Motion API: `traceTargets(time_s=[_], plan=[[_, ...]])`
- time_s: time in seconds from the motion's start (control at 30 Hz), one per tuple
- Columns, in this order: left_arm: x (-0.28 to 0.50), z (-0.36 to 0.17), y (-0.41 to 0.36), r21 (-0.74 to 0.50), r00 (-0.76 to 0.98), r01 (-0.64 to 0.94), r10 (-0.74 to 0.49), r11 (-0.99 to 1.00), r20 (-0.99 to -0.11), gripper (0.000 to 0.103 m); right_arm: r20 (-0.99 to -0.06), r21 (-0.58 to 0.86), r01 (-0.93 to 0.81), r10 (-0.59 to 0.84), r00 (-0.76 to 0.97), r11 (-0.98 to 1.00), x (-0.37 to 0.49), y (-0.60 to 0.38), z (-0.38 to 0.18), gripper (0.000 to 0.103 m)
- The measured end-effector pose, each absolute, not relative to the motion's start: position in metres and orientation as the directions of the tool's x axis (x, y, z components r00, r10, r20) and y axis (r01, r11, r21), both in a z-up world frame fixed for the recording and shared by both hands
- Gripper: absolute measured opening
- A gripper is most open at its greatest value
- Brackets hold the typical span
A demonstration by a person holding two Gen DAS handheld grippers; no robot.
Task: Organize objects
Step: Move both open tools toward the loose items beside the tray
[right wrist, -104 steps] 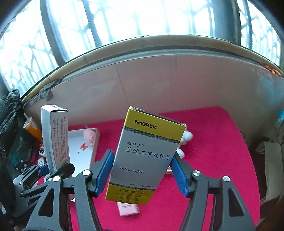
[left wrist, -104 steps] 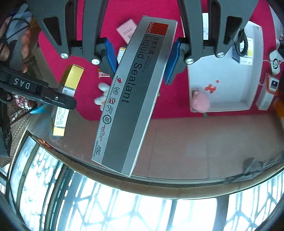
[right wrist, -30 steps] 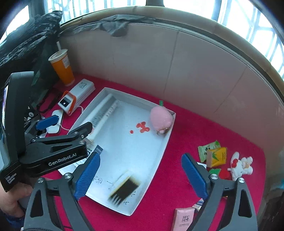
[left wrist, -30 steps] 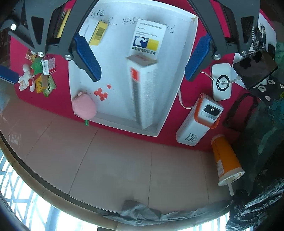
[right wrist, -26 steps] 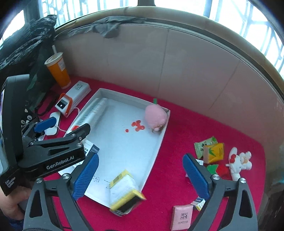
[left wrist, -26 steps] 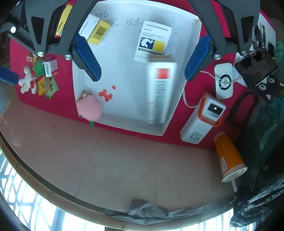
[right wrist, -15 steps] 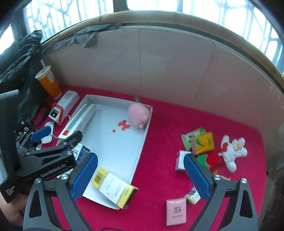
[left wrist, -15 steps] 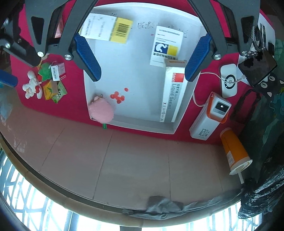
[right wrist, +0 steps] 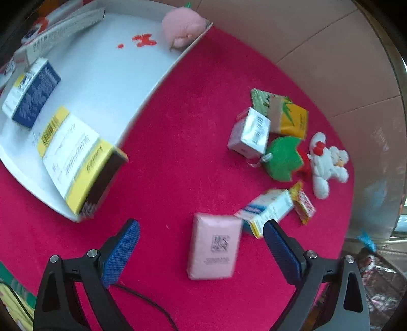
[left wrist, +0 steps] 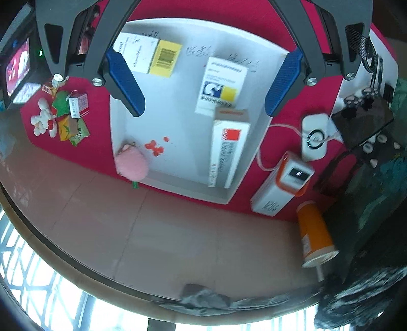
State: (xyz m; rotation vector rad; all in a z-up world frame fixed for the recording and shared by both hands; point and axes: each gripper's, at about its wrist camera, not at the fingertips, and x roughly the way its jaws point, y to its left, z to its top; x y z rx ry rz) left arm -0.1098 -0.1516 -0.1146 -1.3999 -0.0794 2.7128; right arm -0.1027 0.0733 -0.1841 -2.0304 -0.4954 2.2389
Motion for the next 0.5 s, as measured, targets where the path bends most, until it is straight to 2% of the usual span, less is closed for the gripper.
traceTargets(time_s=[0.17,0.27,0.5], plan=[[-0.101,-0.113,-0.165,-0.07,-0.577,-0.02,0.069,-0.997,-0.814,0.095,-0.96,-0.171,0.157,0.129,-0.249,-0.973,-0.119,0.052,-0.164,0.099],[-0.098,-0.108,-0.166,-0.039,-0.59,-0.017,0.041,-0.999,-0.806,0.095,-0.935,-0.182,0.174,0.115,-0.335,-0.968,-0.118,0.045,-0.143,0.099],[-0.098,-0.107,-0.136,-0.019,-0.59,-0.067,0.055,-0.998,-0.806,0.095,-0.921,-0.08,-0.038,0.089,-0.379,-0.996,-0.115,0.111,-0.118,0.099]])
